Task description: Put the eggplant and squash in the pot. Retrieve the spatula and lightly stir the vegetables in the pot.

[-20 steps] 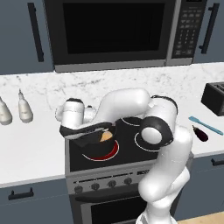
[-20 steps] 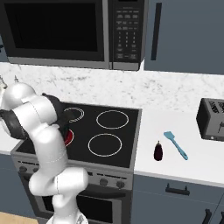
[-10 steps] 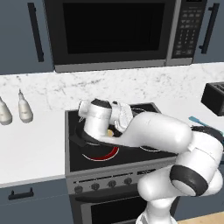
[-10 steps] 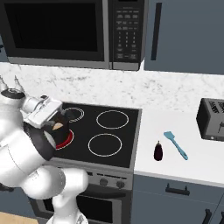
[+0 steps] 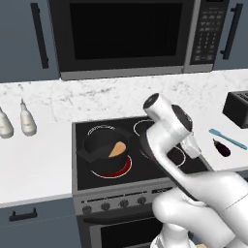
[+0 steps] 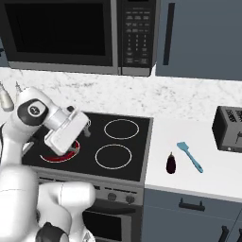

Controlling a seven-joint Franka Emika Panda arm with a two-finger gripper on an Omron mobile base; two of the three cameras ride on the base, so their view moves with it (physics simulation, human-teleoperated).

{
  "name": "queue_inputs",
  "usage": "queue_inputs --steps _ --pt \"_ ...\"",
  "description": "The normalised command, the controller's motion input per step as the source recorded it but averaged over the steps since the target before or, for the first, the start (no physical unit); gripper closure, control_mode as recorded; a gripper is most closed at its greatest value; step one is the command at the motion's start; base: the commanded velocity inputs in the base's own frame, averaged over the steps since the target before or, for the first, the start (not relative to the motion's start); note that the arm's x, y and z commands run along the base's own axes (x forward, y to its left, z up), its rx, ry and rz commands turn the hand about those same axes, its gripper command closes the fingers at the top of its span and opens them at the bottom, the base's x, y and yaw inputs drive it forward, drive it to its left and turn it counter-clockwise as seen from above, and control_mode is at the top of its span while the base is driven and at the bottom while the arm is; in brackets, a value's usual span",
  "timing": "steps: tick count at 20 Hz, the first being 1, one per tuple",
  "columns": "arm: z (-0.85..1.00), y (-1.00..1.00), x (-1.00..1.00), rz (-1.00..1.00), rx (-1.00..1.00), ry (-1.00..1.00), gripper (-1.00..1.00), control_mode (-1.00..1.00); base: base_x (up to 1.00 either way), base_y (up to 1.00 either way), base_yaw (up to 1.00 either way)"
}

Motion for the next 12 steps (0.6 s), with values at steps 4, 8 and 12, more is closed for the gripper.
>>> queue_inputs --steps 4,8,12 --pt "0.00 -1.00 -0.21 0.00 0.29 -0.09 -1.00 -1.00 0.00 0.00 0.00" --pt "0.00 -1.00 -0.03 -0.03 0.18 -0.15 -1.00 -1.00 0.00 0.00 0.00" --pt "0.00 -1.00 0.28 -0.24 0.08 -0.07 -1.00 -1.00 0.00 0.00 0.00"
